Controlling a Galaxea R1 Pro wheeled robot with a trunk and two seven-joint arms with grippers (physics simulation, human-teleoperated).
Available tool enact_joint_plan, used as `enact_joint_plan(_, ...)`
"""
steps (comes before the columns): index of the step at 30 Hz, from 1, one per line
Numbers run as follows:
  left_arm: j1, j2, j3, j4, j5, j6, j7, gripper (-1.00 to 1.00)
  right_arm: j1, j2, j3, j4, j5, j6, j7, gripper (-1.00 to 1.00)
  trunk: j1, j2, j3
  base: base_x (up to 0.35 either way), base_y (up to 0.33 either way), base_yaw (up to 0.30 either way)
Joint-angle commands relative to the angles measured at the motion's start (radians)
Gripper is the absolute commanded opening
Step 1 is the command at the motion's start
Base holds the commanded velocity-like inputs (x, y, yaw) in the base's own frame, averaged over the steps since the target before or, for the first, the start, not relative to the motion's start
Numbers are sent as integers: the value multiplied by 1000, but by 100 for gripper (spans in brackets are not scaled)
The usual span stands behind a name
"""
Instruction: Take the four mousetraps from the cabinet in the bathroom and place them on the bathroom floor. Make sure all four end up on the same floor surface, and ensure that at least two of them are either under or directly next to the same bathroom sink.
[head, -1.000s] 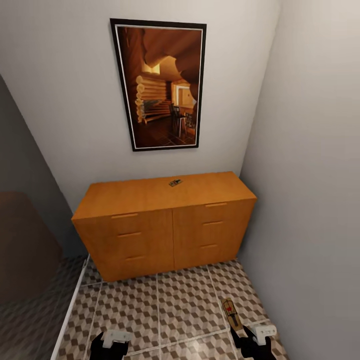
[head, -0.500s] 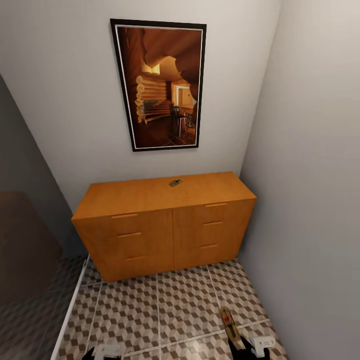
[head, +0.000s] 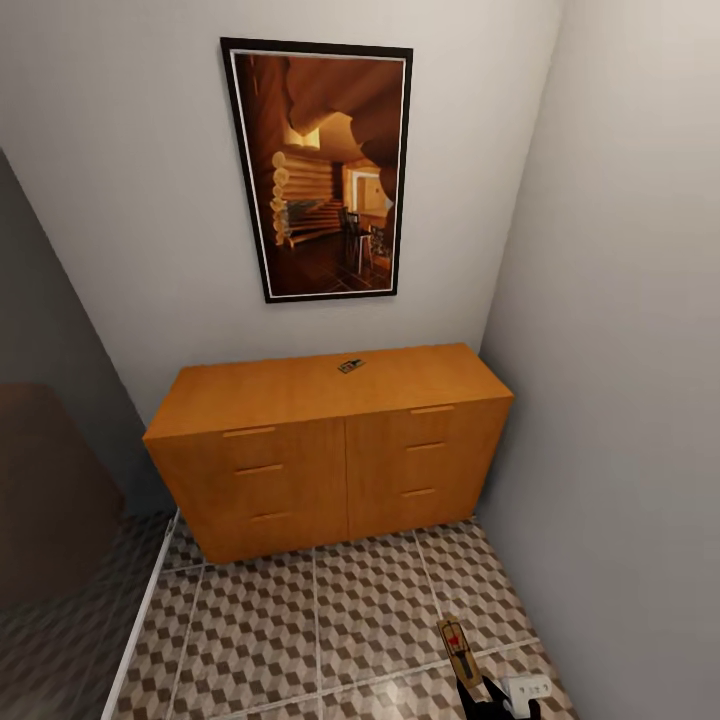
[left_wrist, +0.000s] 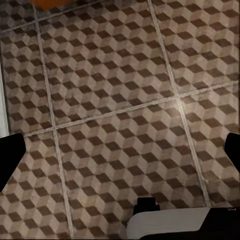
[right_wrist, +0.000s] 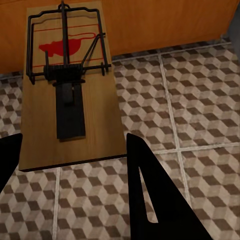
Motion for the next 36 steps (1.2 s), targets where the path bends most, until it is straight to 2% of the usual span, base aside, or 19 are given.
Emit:
enact_joint_plan(1,4,-2,-8,-1,7,-1,2,100,-1,0,4,1,-14,-1,9,-100,1,-2,-2,0,0,0)
enact_joint_plan(13,9,4,-9,-69,4,67,0,100,-1,0,4,2,-14,0,5,-100,1,-2,-2,0,0,0)
enact_joint_plan(19,9,9,-8,-102,3,100,0,100,0,0,5,3,-14,3,-32,-100,1,-2,-2,0,0,0)
enact_joint_plan(20,9,9,-7,-988,3,985,-1,100,0,0,6,3,-14,12,-47,-100,1,-2,-2,0,0,0)
enact_joint_plan(21,9,8,-7,-1059,3,1044,-2,100,0,0,6,3,-14,15,-51,-100,1,-2,-2,0,0,0)
enact_joint_plan(22,9,8,-7,-1093,3,1071,-2,100,0,0,6,3,-14,16,-52,-100,1,-2,-2,0,0,0)
enact_joint_plan(23,9,8,-7,-1192,2,1144,-2,100,0,0,6,3,-14,19,-55,-100,1,-2,-2,0,0,0)
enact_joint_plan(26,8,8,-7,-1297,2,1222,-2,100,0,0,6,3,-14,21,-57,-100,1,-2,-2,0,0,0)
enact_joint_plan(29,8,7,-6,-1403,2,1329,-2,100,0,0,6,3,-14,21,-58,-100,1,-2,-2,0,0,0)
enact_joint_plan(32,8,4,-6,-1457,1,1376,-2,100,0,0,6,3,-14,22,-57,-100,1,-2,-2,0,0,0)
enact_joint_plan(36,7,-19,-5,-1504,0,1395,-1,100,0,0,6,3,-14,22,-58,-100,1,-2,-2,0,0,0)
